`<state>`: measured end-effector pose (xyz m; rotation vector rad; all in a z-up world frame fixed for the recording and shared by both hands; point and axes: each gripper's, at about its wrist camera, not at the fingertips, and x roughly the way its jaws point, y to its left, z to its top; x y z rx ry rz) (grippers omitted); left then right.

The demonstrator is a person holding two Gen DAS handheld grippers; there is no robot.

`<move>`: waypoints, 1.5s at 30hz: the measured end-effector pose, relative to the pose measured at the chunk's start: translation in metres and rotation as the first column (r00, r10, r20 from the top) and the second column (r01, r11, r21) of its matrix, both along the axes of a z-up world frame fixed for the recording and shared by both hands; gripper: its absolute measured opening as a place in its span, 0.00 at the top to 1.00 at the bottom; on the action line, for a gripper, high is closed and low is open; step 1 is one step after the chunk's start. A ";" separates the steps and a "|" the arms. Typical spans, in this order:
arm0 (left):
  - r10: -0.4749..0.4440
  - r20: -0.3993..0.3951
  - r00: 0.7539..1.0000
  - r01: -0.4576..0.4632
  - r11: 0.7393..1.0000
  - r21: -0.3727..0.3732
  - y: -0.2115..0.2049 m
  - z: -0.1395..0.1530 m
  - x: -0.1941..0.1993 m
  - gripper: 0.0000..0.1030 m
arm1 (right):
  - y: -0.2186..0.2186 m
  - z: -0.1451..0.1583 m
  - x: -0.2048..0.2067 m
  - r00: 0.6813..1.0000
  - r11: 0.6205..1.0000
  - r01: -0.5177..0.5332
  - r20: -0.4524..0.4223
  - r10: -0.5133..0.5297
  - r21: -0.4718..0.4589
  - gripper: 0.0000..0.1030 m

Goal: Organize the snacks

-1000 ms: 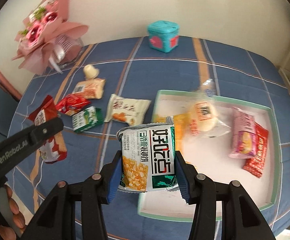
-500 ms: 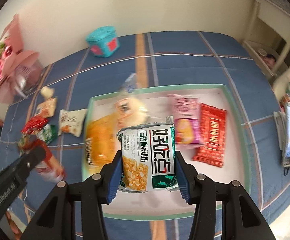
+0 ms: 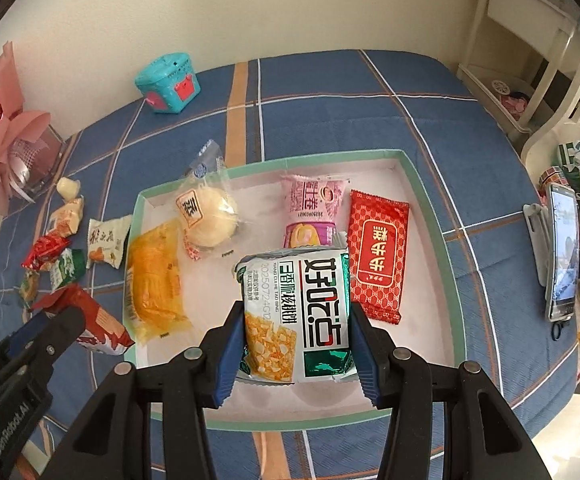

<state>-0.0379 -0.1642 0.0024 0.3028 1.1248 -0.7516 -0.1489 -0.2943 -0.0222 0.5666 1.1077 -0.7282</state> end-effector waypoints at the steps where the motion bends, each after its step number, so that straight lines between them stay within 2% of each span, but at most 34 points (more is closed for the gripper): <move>1: -0.013 -0.006 1.000 0.013 1.000 0.000 -0.002 -0.001 -0.003 0.60 | 0.000 -0.001 -0.001 1.000 1.000 -0.001 -0.003 0.001 0.001 0.50; 8: -0.095 -0.042 0.995 0.096 0.995 0.018 -0.018 -0.010 -0.024 0.60 | -0.002 -0.012 -0.007 0.999 1.000 -0.002 -0.033 0.003 0.019 0.49; 15: -0.157 -0.068 0.985 0.162 0.982 0.093 -0.032 -0.031 -0.040 0.60 | -0.007 -0.036 -0.009 0.994 0.998 0.009 -0.106 -0.003 0.055 0.49; 23: -0.145 -0.100 0.984 0.157 0.979 0.126 -0.038 -0.050 -0.034 0.60 | -0.008 -0.054 -0.009 0.991 0.996 0.012 -0.131 0.001 0.094 0.49; 34: -0.132 -0.090 0.987 0.143 0.982 0.127 -0.051 -0.059 -0.030 0.60 | -0.009 -0.074 -0.011 0.987 0.993 0.030 -0.161 -0.011 0.117 0.49; 45: -0.084 -0.176 0.981 0.114 0.979 0.166 -0.051 -0.087 -0.019 0.60 | -0.010 -0.081 -0.006 0.984 0.994 0.015 -0.177 0.004 0.108 0.49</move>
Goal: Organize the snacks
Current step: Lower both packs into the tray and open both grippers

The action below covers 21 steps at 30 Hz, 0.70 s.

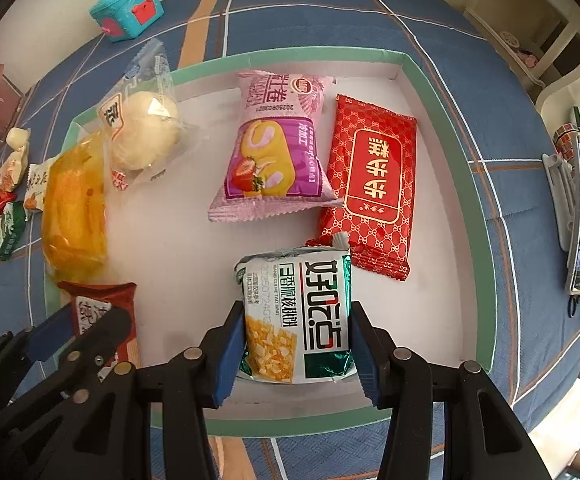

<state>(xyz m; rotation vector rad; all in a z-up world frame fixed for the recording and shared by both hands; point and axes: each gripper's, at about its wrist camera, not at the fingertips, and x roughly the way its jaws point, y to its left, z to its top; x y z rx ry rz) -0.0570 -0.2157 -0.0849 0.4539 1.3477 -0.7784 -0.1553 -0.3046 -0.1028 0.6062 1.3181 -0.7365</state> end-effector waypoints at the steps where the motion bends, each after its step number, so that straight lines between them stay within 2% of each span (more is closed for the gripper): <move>1: 0.005 -0.008 1.000 -0.005 1.000 0.005 0.000 -0.003 0.001 0.60 | 0.000 0.001 0.000 1.000 1.000 -0.001 -0.001 0.001 0.000 0.48; 6: 0.019 -0.027 0.999 -0.019 1.000 0.001 0.001 -0.006 0.005 0.60 | 0.001 0.001 0.000 1.000 1.000 -0.011 -0.006 0.011 0.008 0.42; 13: 0.037 -0.045 0.998 -0.036 0.999 0.009 0.007 -0.004 0.011 0.57 | -0.003 0.007 -0.001 1.000 1.000 -0.009 -0.009 0.009 -0.025 0.29; 21: 0.052 -0.057 0.997 -0.056 0.996 -0.070 0.012 0.022 0.018 0.52 | -0.006 0.039 -0.001 0.998 0.996 0.008 0.066 -0.003 -0.086 0.27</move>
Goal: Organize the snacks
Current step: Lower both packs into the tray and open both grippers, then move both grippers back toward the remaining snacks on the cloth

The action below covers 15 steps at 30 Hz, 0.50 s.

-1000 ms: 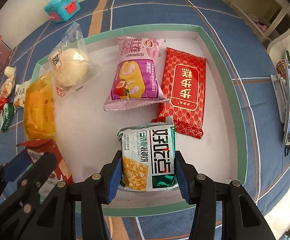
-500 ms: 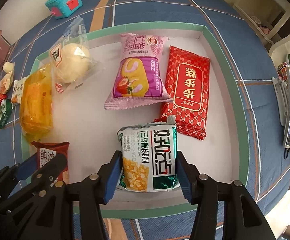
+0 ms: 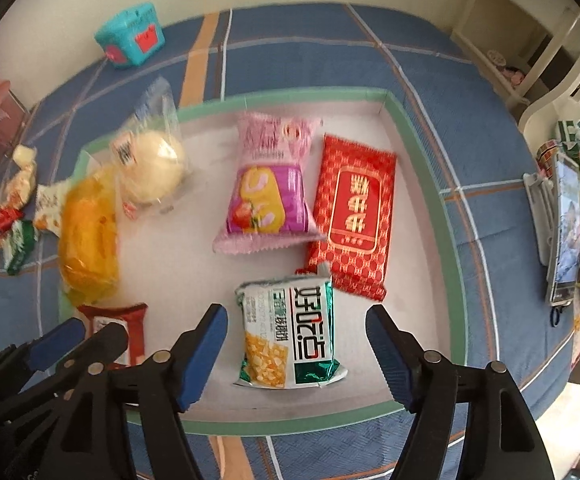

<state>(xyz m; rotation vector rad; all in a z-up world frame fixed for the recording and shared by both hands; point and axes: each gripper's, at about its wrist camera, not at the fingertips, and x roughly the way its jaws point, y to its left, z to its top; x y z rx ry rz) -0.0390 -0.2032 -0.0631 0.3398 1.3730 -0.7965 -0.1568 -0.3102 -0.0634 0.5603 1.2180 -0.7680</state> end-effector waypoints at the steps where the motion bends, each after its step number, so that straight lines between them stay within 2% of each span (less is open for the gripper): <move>1: 0.002 0.002 1.000 -0.002 1.000 -0.014 0.001 0.005 0.001 0.51 | 0.000 0.005 0.000 1.000 1.000 -0.002 0.009 0.002 -0.010 0.27; 8: 0.031 0.033 0.999 -0.029 0.996 -0.086 0.015 0.036 0.004 0.45 | 0.010 0.038 0.001 0.997 0.998 -0.006 0.077 0.012 -0.070 0.27; 13: 0.100 0.049 0.994 -0.094 0.990 -0.107 0.027 0.045 0.017 0.43 | 0.014 0.050 0.001 0.996 0.996 -0.010 0.091 0.018 -0.088 0.27; 15: 0.139 0.066 0.988 -0.131 0.986 -0.105 0.037 0.047 0.026 0.38 | 0.015 0.052 0.001 0.996 0.996 -0.015 0.089 0.023 -0.091 0.27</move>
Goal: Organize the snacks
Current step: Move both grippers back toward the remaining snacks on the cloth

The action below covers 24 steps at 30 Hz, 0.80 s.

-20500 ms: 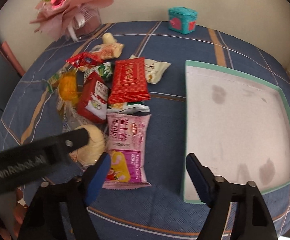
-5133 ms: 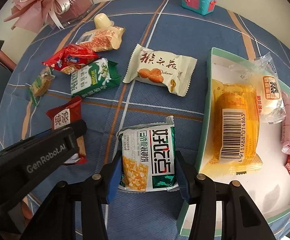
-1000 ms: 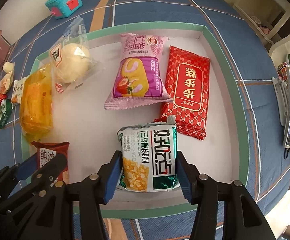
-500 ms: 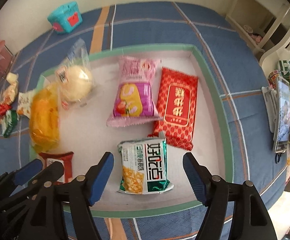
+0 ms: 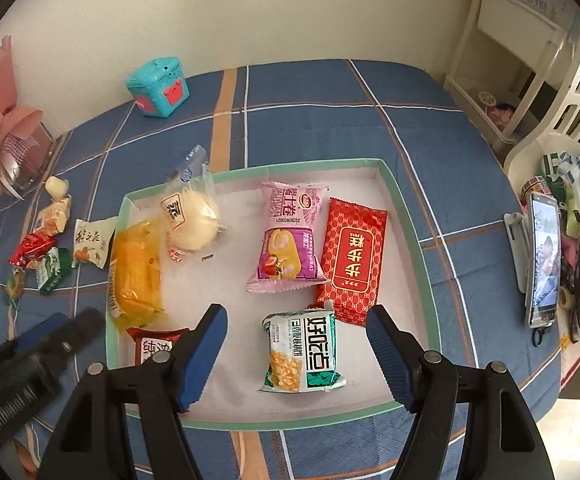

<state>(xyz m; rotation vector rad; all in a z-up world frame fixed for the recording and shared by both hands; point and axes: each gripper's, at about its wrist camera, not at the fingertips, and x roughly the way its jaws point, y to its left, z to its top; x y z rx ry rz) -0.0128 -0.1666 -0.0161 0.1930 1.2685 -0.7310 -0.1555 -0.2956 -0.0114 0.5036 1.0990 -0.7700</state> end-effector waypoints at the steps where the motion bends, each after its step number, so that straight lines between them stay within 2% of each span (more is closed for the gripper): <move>1: 0.020 0.010 1.000 -0.020 1.000 0.005 0.004 0.000 0.005 0.38 | 0.002 -0.001 0.001 1.000 1.000 -0.003 -0.002 0.003 -0.001 0.27; 6: 0.111 0.046 0.993 -0.112 0.994 0.021 0.029 0.001 0.028 0.31 | 0.013 -0.001 0.011 0.999 0.999 -0.039 -0.008 0.039 -0.001 0.27; 10: 0.180 0.060 0.982 -0.181 0.983 0.021 0.049 -0.001 0.047 0.29 | 0.025 -0.001 0.021 0.997 0.997 -0.081 -0.013 0.081 -0.004 0.27; 12: 0.208 0.085 0.974 -0.211 0.977 0.030 0.058 0.000 0.054 0.23 | 0.030 -0.002 0.027 0.995 0.995 -0.100 -0.010 0.100 -0.001 0.26; 16: 0.240 0.107 0.965 -0.245 0.969 0.038 0.069 0.001 0.063 0.20 | 0.042 -0.004 0.038 0.991 0.991 -0.134 0.005 0.134 0.016 0.25; 19: 0.252 0.109 0.962 -0.258 0.965 0.047 0.072 -0.003 0.068 0.20 | 0.051 -0.006 0.046 0.987 0.987 -0.159 0.004 0.159 0.015 0.18; 21: 0.261 0.112 0.959 -0.269 0.962 0.056 0.074 -0.004 0.071 0.18 | 0.057 -0.008 0.050 0.985 0.985 -0.171 -0.002 0.171 0.013 0.16; 24: 0.277 0.113 0.954 -0.284 0.957 0.054 0.079 -0.004 0.073 0.07 | 0.062 -0.009 0.055 0.983 0.983 -0.182 -0.003 0.182 0.015 0.16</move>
